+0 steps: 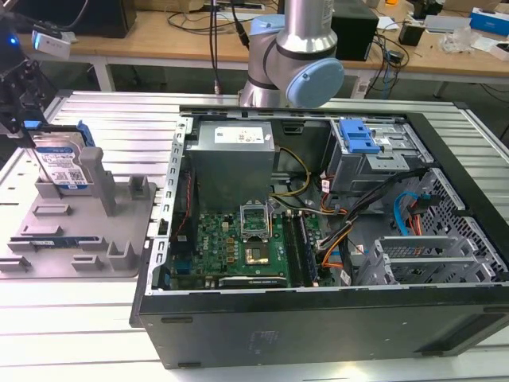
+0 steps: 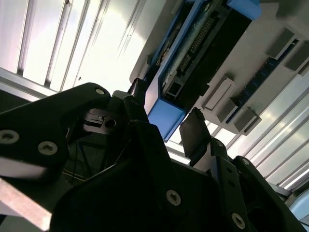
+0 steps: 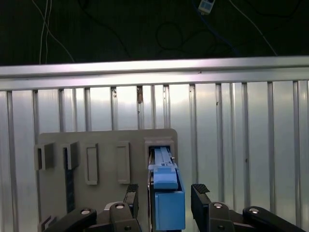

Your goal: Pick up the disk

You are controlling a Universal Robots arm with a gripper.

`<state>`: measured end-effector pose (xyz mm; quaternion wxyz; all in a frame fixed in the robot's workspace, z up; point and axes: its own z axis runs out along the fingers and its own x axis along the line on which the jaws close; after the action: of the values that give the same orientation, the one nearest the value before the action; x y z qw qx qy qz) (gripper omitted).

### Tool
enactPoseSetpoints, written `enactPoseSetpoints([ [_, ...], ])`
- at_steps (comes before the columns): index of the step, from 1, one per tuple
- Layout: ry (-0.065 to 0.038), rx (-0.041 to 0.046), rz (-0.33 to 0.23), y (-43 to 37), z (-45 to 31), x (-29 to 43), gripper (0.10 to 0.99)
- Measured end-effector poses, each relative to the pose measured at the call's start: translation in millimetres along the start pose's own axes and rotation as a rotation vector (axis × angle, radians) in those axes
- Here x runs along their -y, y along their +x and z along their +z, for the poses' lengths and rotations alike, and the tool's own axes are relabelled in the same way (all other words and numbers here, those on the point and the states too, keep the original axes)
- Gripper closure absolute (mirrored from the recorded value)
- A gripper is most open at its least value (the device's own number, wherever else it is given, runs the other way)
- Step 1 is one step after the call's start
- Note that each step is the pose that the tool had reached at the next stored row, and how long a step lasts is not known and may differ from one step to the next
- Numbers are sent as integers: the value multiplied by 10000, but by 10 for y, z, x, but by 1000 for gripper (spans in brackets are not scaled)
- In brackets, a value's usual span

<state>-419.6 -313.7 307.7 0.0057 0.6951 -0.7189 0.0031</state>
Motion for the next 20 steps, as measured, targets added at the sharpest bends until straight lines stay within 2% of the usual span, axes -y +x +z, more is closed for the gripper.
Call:
enactPoseSetpoints([
  [11,0,-2,0,-1,65,-1,529],
  [12,-1,-3,0,-1,70,-1,541],
  [13,-1,-3,0,-1,73,-1,616],
  [20,1,-2,8,0,84,0,616],
])
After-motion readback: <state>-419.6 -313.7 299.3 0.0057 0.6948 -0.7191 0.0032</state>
